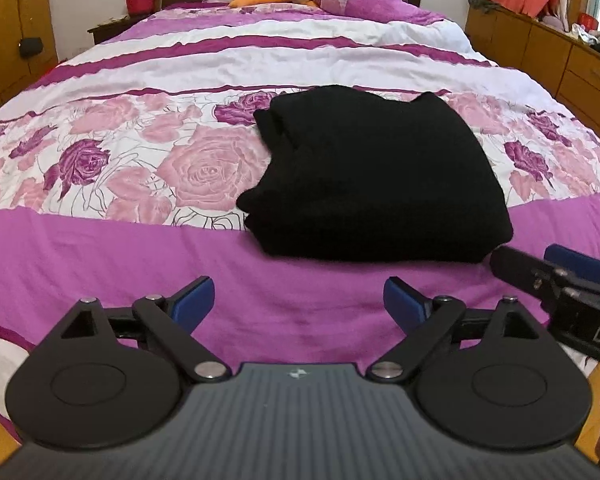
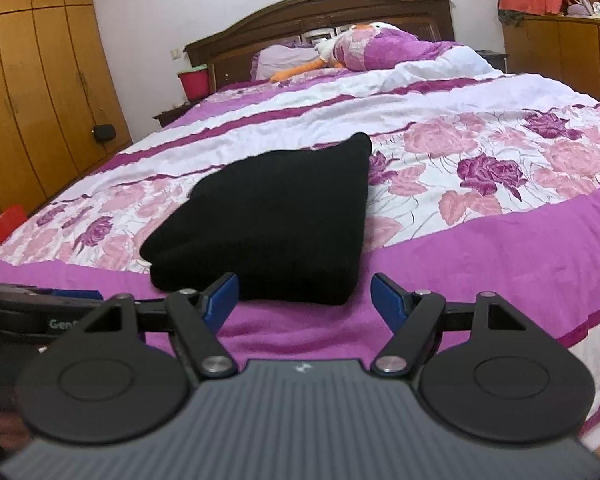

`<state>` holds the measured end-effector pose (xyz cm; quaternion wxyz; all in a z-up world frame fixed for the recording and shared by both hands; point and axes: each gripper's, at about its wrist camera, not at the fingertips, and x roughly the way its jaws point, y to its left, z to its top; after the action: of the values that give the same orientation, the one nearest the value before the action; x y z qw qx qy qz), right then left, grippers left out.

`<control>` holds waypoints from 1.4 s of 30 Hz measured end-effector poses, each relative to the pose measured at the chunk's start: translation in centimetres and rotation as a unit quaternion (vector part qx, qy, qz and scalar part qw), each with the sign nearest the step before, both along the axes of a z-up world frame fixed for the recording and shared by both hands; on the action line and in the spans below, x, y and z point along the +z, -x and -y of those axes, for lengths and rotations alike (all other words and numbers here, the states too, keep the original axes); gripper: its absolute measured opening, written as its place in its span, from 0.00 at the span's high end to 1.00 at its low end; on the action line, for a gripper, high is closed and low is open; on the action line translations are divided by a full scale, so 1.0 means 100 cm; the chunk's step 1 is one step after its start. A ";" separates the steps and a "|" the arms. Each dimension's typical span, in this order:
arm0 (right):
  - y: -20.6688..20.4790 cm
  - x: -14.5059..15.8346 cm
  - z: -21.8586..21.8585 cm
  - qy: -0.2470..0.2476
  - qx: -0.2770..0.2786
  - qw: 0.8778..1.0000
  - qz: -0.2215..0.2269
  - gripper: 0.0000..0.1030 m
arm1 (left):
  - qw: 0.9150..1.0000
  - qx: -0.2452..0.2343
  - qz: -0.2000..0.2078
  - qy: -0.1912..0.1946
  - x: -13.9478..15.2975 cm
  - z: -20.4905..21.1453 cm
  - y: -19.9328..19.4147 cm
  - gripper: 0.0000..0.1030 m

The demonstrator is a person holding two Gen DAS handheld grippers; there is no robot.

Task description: Fold small clothes

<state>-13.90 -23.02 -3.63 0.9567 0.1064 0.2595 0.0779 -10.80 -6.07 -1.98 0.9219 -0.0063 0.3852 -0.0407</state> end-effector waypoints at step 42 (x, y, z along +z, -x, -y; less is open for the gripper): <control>-0.002 -0.012 -0.005 0.033 -0.008 0.999 -0.026 0.27 | 1.000 -0.001 -0.008 -0.028 -0.014 0.010 -0.005 0.04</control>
<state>-13.69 -22.47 -4.86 0.9532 0.0793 0.2859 0.0586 -10.29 -7.11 -3.40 0.9185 0.0198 0.3937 -0.0308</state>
